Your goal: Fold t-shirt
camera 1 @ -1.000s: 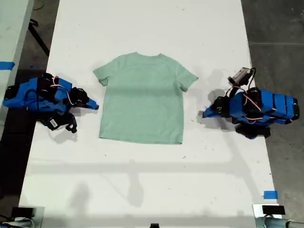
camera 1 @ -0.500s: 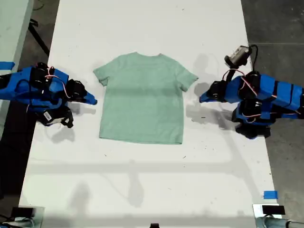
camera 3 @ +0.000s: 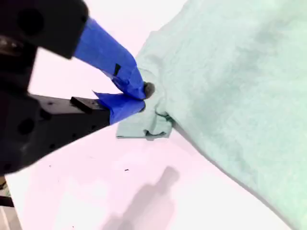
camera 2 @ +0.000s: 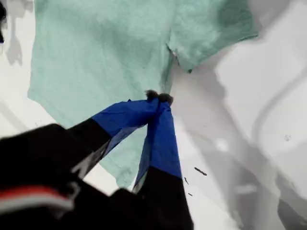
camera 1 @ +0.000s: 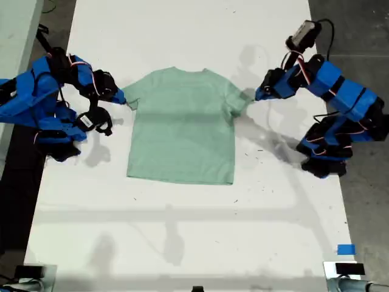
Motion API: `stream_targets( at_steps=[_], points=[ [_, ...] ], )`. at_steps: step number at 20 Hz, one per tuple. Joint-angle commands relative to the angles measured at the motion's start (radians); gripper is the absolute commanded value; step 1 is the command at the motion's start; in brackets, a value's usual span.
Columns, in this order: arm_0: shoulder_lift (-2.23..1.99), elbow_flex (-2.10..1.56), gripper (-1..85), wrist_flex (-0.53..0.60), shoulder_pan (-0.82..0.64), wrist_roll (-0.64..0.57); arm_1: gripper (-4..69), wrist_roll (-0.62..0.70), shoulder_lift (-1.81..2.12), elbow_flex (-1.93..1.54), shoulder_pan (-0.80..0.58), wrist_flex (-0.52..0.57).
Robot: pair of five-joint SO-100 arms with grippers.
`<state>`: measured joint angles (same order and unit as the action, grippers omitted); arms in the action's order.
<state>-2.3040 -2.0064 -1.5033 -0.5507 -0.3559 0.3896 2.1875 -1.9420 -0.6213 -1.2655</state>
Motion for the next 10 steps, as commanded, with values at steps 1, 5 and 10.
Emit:
stream_targets(
  at_steps=[1,5,10],
  points=[
    [0.114,0.143,0.0,-0.058,-0.092,-0.049,-1.2,0.055,-0.121,0.235,-0.044,-0.074],
    [0.173,0.212,2.6,-0.083,-0.178,-0.126,13.2,0.124,-0.282,0.456,-0.094,-0.206],
    [0.242,0.273,19.1,-0.117,-0.229,-0.179,27.5,0.207,-0.362,0.52,-0.147,-0.273]
  ],
)
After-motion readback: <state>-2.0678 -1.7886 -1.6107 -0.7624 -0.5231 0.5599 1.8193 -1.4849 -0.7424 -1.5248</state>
